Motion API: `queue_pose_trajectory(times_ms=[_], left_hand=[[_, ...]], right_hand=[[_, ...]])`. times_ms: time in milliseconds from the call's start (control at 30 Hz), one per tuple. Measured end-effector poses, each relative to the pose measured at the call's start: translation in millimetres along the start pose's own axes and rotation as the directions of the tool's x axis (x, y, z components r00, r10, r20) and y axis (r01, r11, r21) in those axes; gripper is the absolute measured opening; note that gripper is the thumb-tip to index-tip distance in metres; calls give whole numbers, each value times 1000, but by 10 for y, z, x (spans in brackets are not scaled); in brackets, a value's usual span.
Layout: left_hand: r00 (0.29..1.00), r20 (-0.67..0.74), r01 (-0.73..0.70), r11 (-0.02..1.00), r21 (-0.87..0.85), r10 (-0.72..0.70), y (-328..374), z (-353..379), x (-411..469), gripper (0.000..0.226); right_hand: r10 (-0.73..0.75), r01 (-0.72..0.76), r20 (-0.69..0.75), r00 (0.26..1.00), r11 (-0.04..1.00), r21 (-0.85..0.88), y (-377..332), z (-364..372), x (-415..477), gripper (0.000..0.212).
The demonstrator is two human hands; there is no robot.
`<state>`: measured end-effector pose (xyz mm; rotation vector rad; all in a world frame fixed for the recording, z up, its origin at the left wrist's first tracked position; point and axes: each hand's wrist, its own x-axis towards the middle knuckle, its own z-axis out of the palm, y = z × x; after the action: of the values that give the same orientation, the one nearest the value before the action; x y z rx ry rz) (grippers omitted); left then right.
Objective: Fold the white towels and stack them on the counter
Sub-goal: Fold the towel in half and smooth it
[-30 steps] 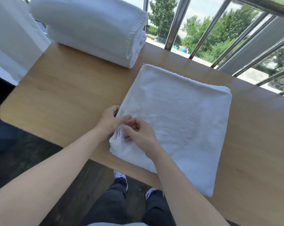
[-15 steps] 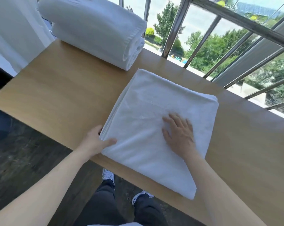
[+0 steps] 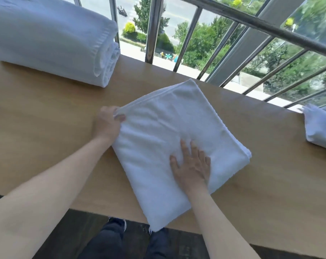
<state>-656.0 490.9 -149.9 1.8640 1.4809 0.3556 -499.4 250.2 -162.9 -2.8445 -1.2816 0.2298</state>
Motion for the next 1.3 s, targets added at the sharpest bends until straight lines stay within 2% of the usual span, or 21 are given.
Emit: queue_pose_trajectory(times_ms=[167,233,300,400,500,600,733,833,900,933,1000,1067,1133,1167,1300], left_hand=[[980,-82,-180,982,57,184,357,258,542,41],[931,-102,-332,931,152,349,489,378,420,47],[885,-45,-450,877,164,463,545,548,23,42],[884,183,-465,852,239,431,371,773,-761,52],[852,269,-522,752,403,448,107,885,-1172,63],[813,315,-583,684,439,491,100,929,-1040,64],[742,393,-670,612,420,543,306,1033,-665,62],[676,438,-737,561,377,593,564,1062,-235,61],[686,432,-728,562,394,585,746,1105,-63,57],[728,404,-685,595,420,553,820,1143,-81,56],[832,316,-555,692,462,456,887,1302,-291,58],[876,245,-482,729,486,415,890,1453,-551,63],[881,218,-468,716,518,419,868,1536,-647,67],[880,202,-468,706,532,430,869,1553,-625,67],[884,158,-450,711,540,440,974,1585,-506,66]], right_hand=[[93,-81,-157,983,993,86,-140,49,3,59],[152,-135,-160,975,984,114,-168,74,-5,60],[187,-163,-185,965,977,137,-186,94,-37,59],[217,-177,-244,945,968,176,-219,130,-52,57],[249,-191,-270,930,956,223,-203,196,-18,50],[268,-208,-274,924,951,229,-194,200,26,38],[369,-312,-232,900,917,249,-183,115,259,25],[406,-363,-121,906,891,274,-92,20,583,24],[365,-329,-79,928,900,286,60,-55,772,24],[316,-277,-94,944,915,292,158,-84,832,22],[159,-94,-203,966,951,296,367,-96,869,18],[-41,107,-274,961,967,230,527,-65,872,32],[-193,226,-202,960,961,158,647,-10,922,45],[-223,245,-151,963,958,147,686,4,1000,48],[-240,247,-65,969,960,131,788,-34,1492,60]])
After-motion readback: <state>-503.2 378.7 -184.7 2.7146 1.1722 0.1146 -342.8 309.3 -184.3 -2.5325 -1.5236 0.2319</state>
